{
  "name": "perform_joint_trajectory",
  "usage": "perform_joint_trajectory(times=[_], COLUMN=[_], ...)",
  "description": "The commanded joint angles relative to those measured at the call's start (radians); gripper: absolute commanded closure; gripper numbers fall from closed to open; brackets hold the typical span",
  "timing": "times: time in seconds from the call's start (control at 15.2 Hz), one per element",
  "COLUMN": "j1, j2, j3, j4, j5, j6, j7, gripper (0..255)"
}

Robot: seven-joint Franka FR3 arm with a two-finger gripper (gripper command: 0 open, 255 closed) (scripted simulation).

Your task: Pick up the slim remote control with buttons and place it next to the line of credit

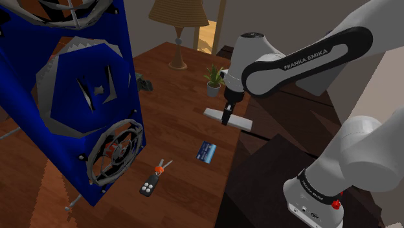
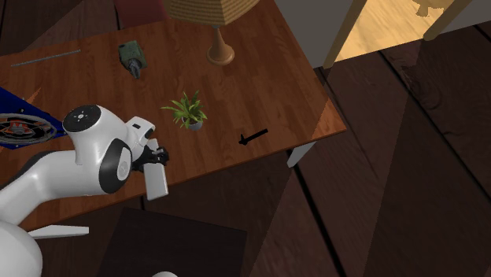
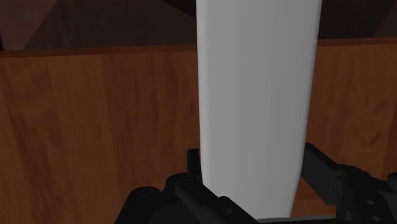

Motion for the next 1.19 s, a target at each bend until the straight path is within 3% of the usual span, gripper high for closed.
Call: perform_joint_trajectory(times=[0.0,0.33,0.59,1.12], j1=[0.0,0.0,0.001,0.001], j2=[0.0,0.0,-0.085,-0.085], j3=[0.0,0.0,0.001,0.001], j4=[0.0,0.0,0.065,0.065], j5=[0.0,0.0,0.002,0.002], j6=[0.0,0.0,-0.15,-0.15], j7=[0.0,0.0,-0.001,-0.001], gripper=[0,0,0,0])
